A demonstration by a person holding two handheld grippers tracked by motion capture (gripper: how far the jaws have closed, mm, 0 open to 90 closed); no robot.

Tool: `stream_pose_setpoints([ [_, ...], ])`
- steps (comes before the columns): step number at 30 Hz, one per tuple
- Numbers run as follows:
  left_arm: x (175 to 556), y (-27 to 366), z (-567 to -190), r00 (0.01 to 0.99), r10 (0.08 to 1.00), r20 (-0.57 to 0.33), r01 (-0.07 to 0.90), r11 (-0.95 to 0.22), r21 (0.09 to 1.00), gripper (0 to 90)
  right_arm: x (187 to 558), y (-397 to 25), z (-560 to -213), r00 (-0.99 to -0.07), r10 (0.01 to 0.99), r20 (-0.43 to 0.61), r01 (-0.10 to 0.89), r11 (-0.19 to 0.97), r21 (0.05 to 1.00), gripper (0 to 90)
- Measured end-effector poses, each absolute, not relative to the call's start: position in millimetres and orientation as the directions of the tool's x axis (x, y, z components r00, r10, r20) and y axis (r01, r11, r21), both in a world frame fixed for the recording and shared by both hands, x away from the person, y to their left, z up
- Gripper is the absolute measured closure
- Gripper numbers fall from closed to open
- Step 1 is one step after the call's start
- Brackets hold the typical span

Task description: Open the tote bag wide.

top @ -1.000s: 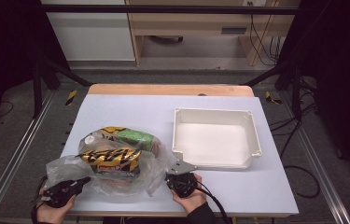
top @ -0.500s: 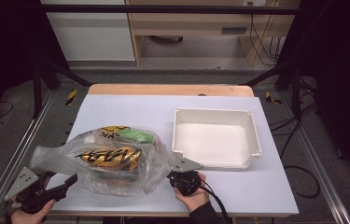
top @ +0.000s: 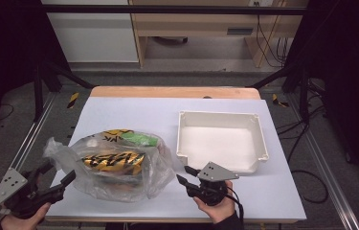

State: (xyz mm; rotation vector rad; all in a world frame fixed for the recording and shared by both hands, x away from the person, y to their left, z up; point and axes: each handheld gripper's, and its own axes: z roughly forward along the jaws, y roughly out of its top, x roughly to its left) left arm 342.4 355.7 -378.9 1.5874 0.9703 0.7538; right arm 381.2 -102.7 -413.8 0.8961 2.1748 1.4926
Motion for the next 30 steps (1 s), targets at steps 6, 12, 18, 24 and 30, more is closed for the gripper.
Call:
stream_pose_setpoints([
  [6, 349.6, 351.3, -381.6, 0.471, 0.882, -0.011, 0.256, -0.125, 0.959, 52.8, 375.1, -87.8, -381.2, -0.775, 0.628, 0.068, 0.221, 0.169, 0.961, 44.0],
  [12, 351.3, 346.3, -387.9, 0.503, 0.864, -0.026, 0.313, -0.154, 0.937, 80.3, 374.1, -49.8, -362.8, -0.824, 0.565, 0.047, 0.166, 0.161, 0.973, 31.7],
  [18, 347.6, 343.8, -401.4, 0.533, 0.846, -0.028, 0.348, -0.189, 0.918, 87.9, 379.9, -28.1, -371.8, -0.832, 0.554, 0.031, 0.183, 0.22, 0.958, 45.9],
  [24, 346.7, 343.6, -426.1, 0.544, 0.838, -0.048, 0.403, -0.21, 0.891, 88.5, 393.7, -32.1, -389.6, -0.801, 0.598, 0.037, 0.25, 0.278, 0.927, 81.5],
  [30, 353.0, 337.2, -444.0, 0.547, 0.837, -0.025, 0.453, -0.271, 0.85, 88.3, 406.6, -41.3, -398.9, -0.748, 0.662, 0.051, 0.293, 0.259, 0.92, 90.0],
])
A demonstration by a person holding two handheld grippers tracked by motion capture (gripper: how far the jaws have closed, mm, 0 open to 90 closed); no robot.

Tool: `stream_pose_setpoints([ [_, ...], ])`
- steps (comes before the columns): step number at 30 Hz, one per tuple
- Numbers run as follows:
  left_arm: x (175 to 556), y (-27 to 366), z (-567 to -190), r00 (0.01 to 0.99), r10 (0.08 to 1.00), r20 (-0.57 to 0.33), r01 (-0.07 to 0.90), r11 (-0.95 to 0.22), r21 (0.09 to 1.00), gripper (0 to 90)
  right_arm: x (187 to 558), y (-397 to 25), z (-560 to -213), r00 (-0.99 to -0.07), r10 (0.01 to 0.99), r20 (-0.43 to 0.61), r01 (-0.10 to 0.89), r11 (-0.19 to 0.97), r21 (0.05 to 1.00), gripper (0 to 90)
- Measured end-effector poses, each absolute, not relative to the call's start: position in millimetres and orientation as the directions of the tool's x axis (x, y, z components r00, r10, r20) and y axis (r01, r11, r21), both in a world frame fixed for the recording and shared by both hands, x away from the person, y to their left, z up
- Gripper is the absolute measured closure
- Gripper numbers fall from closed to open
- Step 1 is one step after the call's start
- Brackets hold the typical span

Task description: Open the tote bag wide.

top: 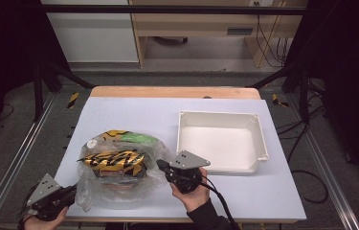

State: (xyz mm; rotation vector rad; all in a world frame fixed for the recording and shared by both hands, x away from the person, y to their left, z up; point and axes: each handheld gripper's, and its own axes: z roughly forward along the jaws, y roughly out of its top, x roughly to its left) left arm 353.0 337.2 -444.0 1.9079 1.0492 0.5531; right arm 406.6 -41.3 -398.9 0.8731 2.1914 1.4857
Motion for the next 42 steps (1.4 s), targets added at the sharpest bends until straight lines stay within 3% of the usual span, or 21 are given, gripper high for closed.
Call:
stream_pose_setpoints([
  [6, 359.7, 331.4, -456.8, 0.549, 0.836, 0.02, 0.482, -0.336, 0.809, 88.1, 419.3, -43.2, -418.2, -0.691, 0.723, 0.023, 0.331, 0.288, 0.898, 90.0],
  [15, 367.3, 332.3, -465.6, 0.54, 0.842, -0.001, 0.502, -0.322, 0.803, 82.2, 430.5, -28.4, -444.3, -0.667, 0.744, -0.019, 0.366, 0.351, 0.862, 90.0],
  [18, 366.9, 339.3, -463.8, 0.516, 0.856, -0.024, 0.497, -0.276, 0.823, 70.8, 430.6, -28.7, -443.9, -0.661, 0.75, -0.017, 0.365, 0.342, 0.866, 89.8],
  [22, 363.6, 356.6, -452.2, 0.454, 0.889, -0.057, 0.445, -0.171, 0.879, 48.3, 429.7, -37.6, -436.9, -0.649, 0.761, -0.016, 0.355, 0.322, 0.878, 89.9],
  [26, 359.4, 376.2, -441.7, 0.387, 0.918, -0.085, 0.406, -0.087, 0.91, 39.1, 429.6, -47.5, -431.0, -0.635, 0.773, -0.01, 0.347, 0.297, 0.889, 90.0],
  [32, 357.1, 394.7, -430.7, 0.315, 0.942, -0.113, 0.378, -0.015, 0.925, 35.9, 428.1, -54.3, -425.3, -0.63, 0.777, 0.003, 0.344, 0.276, 0.898, 89.8],
  [38, 352.5, 404.7, -404.0, 0.312, 0.942, -0.12, 0.274, 0.031, 0.961, 35.9, 425.0, -58.7, -417.0, -0.642, 0.767, 0.003, 0.322, 0.266, 0.908, 90.0],
  [42, 357.7, 409.7, -392.9, 0.303, 0.943, -0.14, 0.257, 0.06, 0.965, 35.9, 424.2, -60.8, -414.8, -0.642, 0.767, -0.007, 0.32, 0.275, 0.907, 90.0],
])
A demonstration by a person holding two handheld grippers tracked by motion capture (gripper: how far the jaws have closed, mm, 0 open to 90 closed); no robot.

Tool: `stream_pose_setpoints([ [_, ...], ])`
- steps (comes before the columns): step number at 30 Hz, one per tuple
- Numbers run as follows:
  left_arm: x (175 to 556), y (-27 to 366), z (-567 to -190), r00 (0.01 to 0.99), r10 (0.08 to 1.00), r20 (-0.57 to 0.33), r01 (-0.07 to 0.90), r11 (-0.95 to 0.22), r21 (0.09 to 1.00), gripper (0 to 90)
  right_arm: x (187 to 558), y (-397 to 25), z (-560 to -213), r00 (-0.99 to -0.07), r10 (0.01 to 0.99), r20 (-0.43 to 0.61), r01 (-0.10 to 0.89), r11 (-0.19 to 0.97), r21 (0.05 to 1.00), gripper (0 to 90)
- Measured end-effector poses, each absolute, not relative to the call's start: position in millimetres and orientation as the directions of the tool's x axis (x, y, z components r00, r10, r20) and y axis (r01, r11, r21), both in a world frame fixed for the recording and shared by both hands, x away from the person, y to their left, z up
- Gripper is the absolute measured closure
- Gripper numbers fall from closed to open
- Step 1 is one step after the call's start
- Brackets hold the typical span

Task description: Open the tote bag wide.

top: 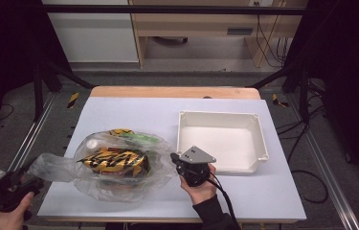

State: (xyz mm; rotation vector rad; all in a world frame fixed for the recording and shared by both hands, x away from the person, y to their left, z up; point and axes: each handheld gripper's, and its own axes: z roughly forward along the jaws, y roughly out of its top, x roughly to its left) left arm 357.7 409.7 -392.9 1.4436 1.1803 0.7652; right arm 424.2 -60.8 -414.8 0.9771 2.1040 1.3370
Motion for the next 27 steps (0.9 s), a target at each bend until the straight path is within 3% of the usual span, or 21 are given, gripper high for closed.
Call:
stream_pose_setpoints([
  [7, 374.3, 410.5, -367.6, 0.344, 0.921, -0.183, 0.231, 0.106, 0.967, 36.7, 423.7, -59.7, -416.0, -0.664, 0.747, -0.008, 0.316, 0.291, 0.903, 89.4],
  [13, 377.8, 380.9, -356.2, 0.459, 0.88, -0.122, 0.247, 0.006, 0.969, 36.6, 423.6, -57.9, -414.8, -0.684, 0.73, 0.005, 0.308, 0.283, 0.908, 85.4],
  [22, 384.3, 355.3, -382.2, 0.516, 0.854, -0.066, 0.333, -0.129, 0.934, 37.1, 425.4, -50.5, -402.3, -0.704, 0.71, -0.025, 0.238, 0.269, 0.933, 63.1],
  [27, 395.7, 355.4, -389.5, 0.525, 0.846, -0.09, 0.359, -0.124, 0.925, 40.9, 428.7, -49.0, -389.8, -0.703, 0.709, -0.044, 0.189, 0.246, 0.951, 52.4],
])
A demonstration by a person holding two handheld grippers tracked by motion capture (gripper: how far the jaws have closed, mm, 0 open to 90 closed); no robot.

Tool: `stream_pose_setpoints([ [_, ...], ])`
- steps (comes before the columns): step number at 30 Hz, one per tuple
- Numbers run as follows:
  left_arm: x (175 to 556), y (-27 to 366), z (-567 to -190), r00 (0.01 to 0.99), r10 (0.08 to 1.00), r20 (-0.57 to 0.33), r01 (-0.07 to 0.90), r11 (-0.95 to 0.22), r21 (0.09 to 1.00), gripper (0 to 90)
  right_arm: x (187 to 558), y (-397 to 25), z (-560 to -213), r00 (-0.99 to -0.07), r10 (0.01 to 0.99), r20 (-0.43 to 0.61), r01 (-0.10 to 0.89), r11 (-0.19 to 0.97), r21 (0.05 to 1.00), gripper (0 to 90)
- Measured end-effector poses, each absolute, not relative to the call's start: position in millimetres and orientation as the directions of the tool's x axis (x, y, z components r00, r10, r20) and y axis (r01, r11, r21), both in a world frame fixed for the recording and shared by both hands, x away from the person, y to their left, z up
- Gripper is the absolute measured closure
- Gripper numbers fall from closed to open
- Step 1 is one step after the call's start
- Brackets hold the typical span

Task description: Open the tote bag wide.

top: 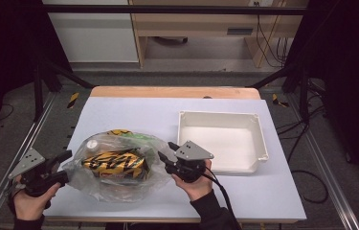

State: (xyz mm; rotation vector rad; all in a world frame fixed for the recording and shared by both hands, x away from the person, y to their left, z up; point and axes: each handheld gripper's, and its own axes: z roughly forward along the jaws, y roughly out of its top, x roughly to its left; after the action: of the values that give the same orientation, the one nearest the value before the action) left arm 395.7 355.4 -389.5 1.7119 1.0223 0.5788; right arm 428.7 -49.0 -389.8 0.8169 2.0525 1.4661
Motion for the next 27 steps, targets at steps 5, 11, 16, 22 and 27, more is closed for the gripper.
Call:
stream_pose_setpoints([
  [5, 403.5, 348.5, -393.8, 0.563, 0.823, -0.071, 0.358, -0.165, 0.919, 52.7, 432.7, -45.8, -373.0, -0.72, 0.692, -0.053, 0.156, 0.236, 0.959, 49.8],
  [11, 406.9, 343.4, -394.7, 0.547, 0.836, -0.032, 0.366, -0.205, 0.908, 78.6, 440.3, -32.6, -373.0, -0.741, 0.669, -0.06, 0.172, 0.275, 0.946, 53.9],
  [16, 408.4, 347.7, -390.5, 0.541, 0.841, -0.031, 0.359, -0.197, 0.912, 90.0, 447.0, -27.0, -378.7, -0.735, 0.675, -0.062, 0.204, 0.307, 0.93, 75.6],
  [22, 421.6, 344.4, -384.8, 0.507, 0.862, -0.01, 0.323, -0.179, 0.929, 90.0, 459.9, -24.4, -380.8, -0.703, 0.71, -0.045, 0.225, 0.282, 0.933, 89.7],
  [27, 433.9, 337.4, -384.7, 0.477, 0.879, -0.012, 0.308, -0.154, 0.939, 90.0, 470.6, -18.8, -387.1, -0.669, 0.742, -0.047, 0.242, 0.277, 0.93, 90.0],
])
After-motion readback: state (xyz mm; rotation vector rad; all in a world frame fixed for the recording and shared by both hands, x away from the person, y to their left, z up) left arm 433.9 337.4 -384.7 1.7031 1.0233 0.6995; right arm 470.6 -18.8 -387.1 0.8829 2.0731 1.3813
